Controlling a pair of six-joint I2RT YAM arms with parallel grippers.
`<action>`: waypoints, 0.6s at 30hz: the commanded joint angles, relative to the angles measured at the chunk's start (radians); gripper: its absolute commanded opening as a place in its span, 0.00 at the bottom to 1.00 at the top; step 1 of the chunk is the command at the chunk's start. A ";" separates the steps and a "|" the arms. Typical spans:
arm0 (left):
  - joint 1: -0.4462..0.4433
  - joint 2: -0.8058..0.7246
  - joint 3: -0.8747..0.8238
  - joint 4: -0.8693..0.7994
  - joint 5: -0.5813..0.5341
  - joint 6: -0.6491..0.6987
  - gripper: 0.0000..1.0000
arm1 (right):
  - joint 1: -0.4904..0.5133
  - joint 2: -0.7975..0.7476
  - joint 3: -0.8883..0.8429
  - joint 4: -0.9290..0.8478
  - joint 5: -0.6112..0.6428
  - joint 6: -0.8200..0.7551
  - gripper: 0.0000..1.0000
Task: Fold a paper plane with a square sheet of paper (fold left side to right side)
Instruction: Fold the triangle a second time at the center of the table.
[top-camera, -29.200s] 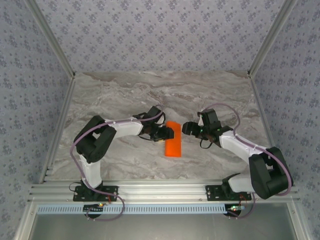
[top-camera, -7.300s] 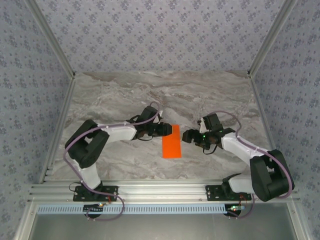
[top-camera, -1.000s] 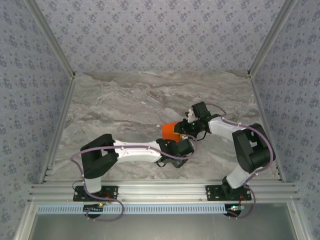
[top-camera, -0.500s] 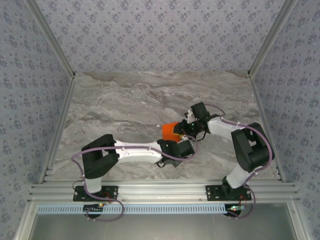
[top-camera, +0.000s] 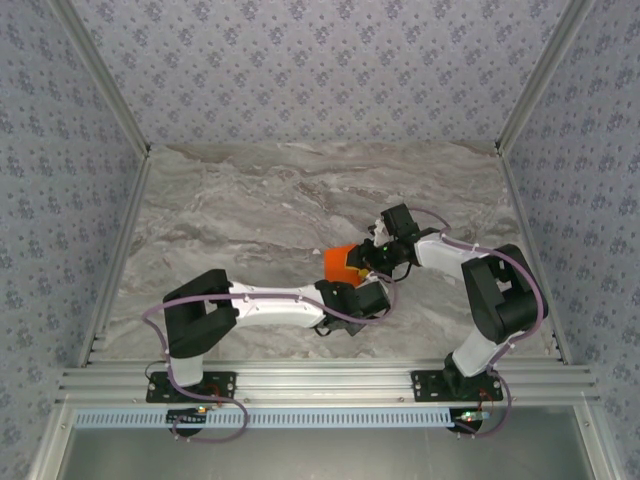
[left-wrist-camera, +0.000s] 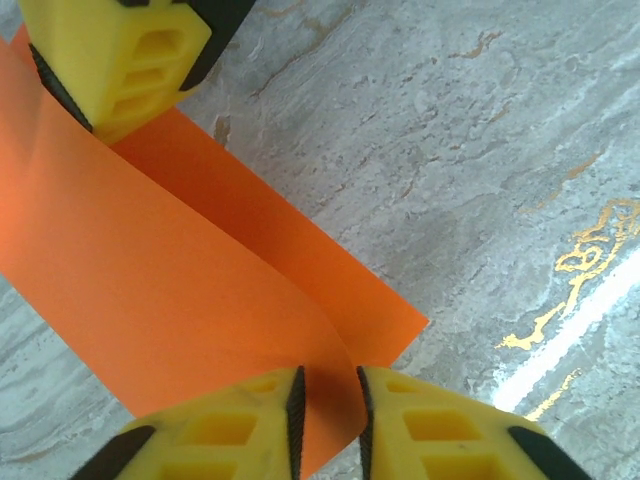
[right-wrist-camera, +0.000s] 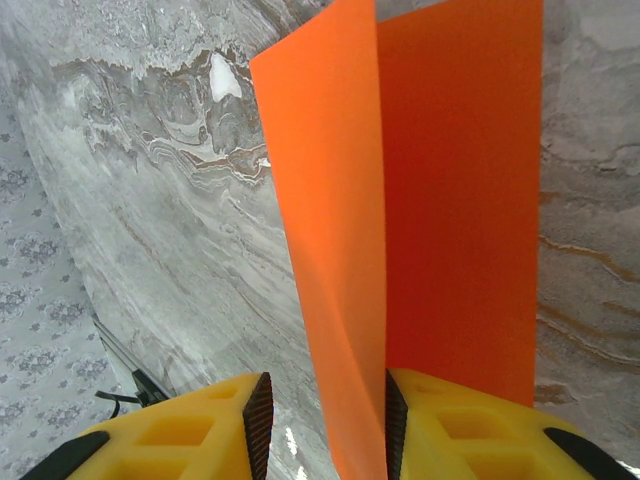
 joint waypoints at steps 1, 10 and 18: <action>-0.007 -0.028 -0.012 0.005 -0.005 0.002 0.17 | 0.006 0.014 0.032 -0.042 0.001 -0.016 0.36; -0.005 -0.042 -0.027 0.016 -0.005 -0.004 0.06 | 0.003 0.011 0.040 -0.041 0.001 -0.024 0.36; 0.022 -0.073 -0.057 0.048 0.054 -0.019 0.03 | -0.005 -0.011 0.060 -0.043 -0.004 -0.036 0.38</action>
